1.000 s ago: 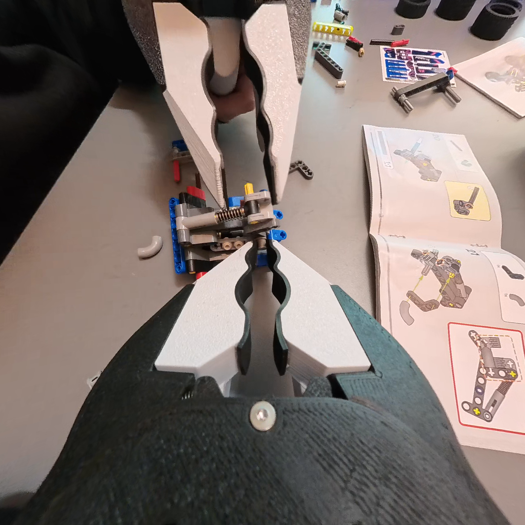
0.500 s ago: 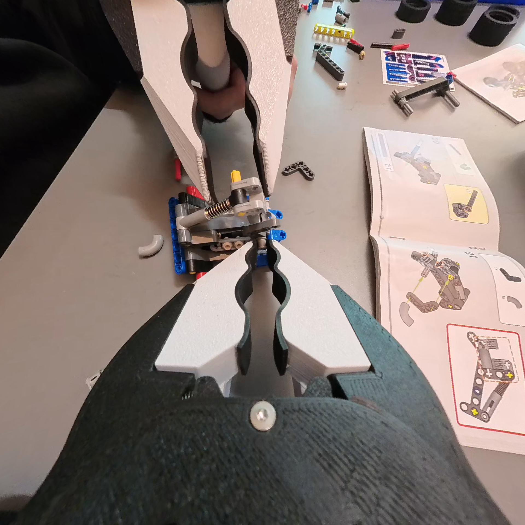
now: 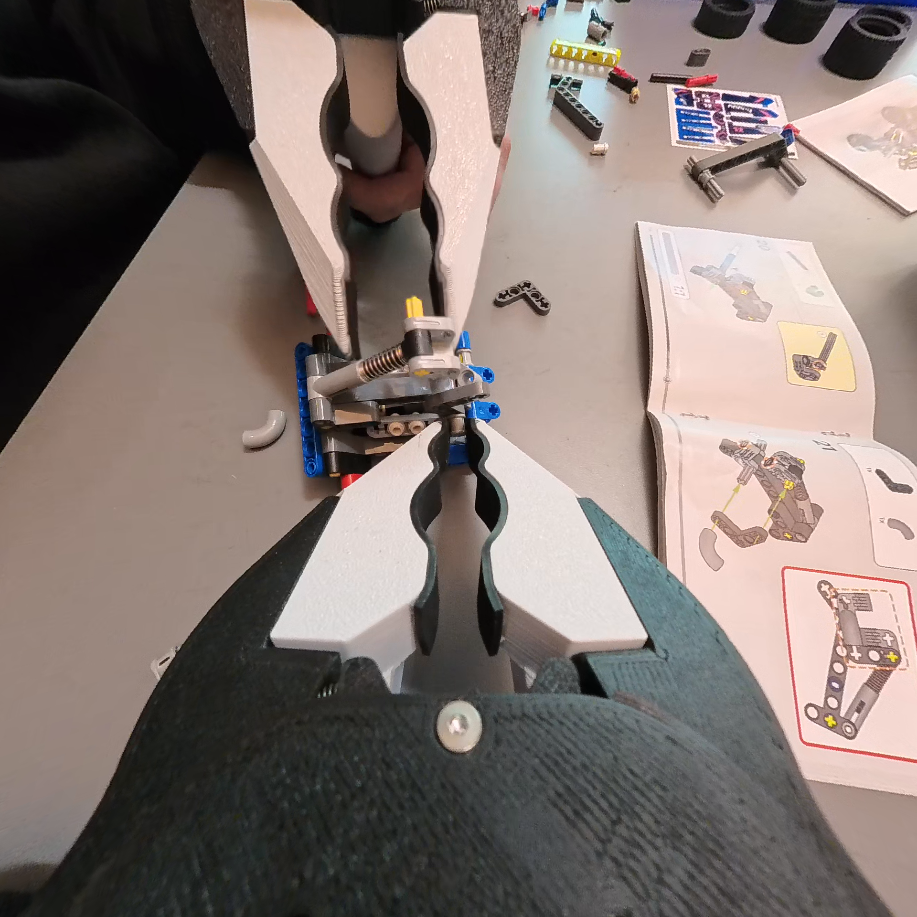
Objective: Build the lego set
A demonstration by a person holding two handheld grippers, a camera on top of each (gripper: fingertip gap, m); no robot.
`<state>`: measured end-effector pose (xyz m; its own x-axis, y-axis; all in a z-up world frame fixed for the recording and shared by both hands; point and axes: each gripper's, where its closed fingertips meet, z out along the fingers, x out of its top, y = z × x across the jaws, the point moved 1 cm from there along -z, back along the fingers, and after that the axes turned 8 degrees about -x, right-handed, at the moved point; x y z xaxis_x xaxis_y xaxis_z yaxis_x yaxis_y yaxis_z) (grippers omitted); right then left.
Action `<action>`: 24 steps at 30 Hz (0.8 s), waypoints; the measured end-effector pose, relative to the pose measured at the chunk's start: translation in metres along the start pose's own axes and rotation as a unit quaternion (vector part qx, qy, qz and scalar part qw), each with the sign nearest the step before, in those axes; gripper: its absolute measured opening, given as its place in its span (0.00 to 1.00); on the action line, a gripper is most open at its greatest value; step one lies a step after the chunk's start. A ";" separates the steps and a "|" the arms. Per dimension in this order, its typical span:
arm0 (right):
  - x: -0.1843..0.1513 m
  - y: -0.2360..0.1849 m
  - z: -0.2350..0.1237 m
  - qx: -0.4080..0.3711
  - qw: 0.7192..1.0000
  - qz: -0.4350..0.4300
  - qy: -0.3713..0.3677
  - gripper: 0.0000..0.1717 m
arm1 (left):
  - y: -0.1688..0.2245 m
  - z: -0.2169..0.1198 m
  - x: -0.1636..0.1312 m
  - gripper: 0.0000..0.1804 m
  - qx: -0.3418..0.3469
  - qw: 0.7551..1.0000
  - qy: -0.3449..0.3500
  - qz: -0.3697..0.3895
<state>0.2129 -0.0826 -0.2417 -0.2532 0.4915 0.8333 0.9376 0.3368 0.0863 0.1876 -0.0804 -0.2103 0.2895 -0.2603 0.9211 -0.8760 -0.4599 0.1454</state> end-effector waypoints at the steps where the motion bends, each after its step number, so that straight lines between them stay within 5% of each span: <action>1: 0.000 0.000 0.000 0.000 1.000 0.000 0.000 0.03 | 0.002 0.000 0.000 0.13 -0.006 1.000 0.002 -0.002; 24: 0.000 0.000 0.000 0.003 1.000 0.002 -0.001 0.03 | -0.011 0.001 -0.004 0.17 0.023 1.000 -0.016 0.000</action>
<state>0.2131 -0.0828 -0.2417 -0.2491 0.4939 0.8331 0.9376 0.3385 0.0797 0.1965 -0.0756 -0.2160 0.3025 -0.2874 0.9088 -0.8577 -0.4979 0.1280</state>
